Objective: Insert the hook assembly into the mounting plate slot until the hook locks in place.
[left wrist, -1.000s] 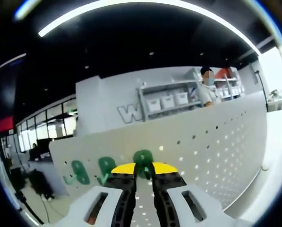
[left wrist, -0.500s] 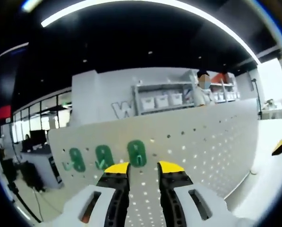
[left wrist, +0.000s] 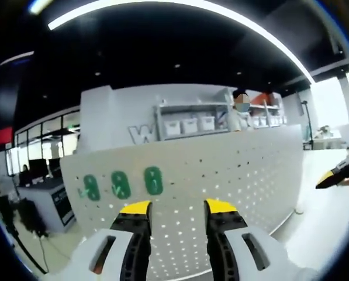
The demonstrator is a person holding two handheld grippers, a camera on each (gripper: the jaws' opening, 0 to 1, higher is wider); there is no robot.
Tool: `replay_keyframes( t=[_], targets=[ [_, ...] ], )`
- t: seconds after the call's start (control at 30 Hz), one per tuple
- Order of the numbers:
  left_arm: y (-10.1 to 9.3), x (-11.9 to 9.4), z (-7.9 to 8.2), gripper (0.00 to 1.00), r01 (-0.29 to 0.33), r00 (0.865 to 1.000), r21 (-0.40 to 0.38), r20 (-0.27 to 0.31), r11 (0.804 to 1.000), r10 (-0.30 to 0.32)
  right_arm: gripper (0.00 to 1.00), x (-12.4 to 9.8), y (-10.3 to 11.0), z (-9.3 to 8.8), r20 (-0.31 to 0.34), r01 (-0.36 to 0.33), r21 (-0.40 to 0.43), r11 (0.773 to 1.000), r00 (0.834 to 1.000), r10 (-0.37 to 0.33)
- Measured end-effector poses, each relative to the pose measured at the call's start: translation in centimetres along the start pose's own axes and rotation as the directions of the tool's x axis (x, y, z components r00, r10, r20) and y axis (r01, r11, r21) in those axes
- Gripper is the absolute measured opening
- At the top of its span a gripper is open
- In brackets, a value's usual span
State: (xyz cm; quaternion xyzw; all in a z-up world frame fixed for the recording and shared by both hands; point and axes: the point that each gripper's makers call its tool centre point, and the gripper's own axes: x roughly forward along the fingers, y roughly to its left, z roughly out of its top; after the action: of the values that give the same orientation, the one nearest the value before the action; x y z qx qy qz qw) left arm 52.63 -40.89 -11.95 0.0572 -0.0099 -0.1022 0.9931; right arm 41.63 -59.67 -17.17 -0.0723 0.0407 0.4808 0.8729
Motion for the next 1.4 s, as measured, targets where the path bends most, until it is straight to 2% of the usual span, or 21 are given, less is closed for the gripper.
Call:
replay_keyframes(
  t=[0.27,0.5,0.6,0.87,1.07,1.13,1.4],
  targets=[
    [-0.9,-2.0,-0.5,0.42,0.031,0.999,-0.015,-0.007,0.999,-0.031,0.77,-0.2,0.4,0.2,0.007,-0.001,-0.004,1.0,1.0,0.001],
    [-2.3,-4.7,-1.7,0.46,0.114,0.993,-0.058,-0.02,0.992,-0.115,0.77,-0.4,0.8,0.1,0.012,-0.007,-0.003,1.0,1.0,0.007],
    [-2.6,-5.5,-1.9,0.47,0.128,0.991,-0.071,-0.018,0.989,-0.13,0.77,-0.4,0.9,-0.1,0.007,-0.01,-0.002,1.0,1.0,0.01],
    [-4.8,-8.5,-3.6,0.49,0.23,0.972,-0.086,-0.039,0.969,-0.234,0.77,-0.2,1.5,-0.3,0.002,-0.027,-0.001,1.0,1.0,0.027],
    [-5.9,-10.5,-4.9,0.49,0.245,0.967,-0.101,-0.044,0.964,-0.25,0.77,-0.1,1.5,-0.7,-0.008,-0.034,0.0,0.999,0.999,0.034],
    [-6.2,-11.1,-5.1,0.49,0.243,0.968,-0.084,-0.039,0.966,-0.247,0.77,-0.1,1.6,-0.8,-0.011,-0.037,0.0,0.999,0.999,0.037],
    [-7.1,-12.0,-5.7,0.52,0.259,0.963,-0.098,-0.045,0.961,-0.265,0.77,-0.4,1.4,-0.9,-0.015,-0.036,-0.003,0.999,0.999,0.036]
  ],
)
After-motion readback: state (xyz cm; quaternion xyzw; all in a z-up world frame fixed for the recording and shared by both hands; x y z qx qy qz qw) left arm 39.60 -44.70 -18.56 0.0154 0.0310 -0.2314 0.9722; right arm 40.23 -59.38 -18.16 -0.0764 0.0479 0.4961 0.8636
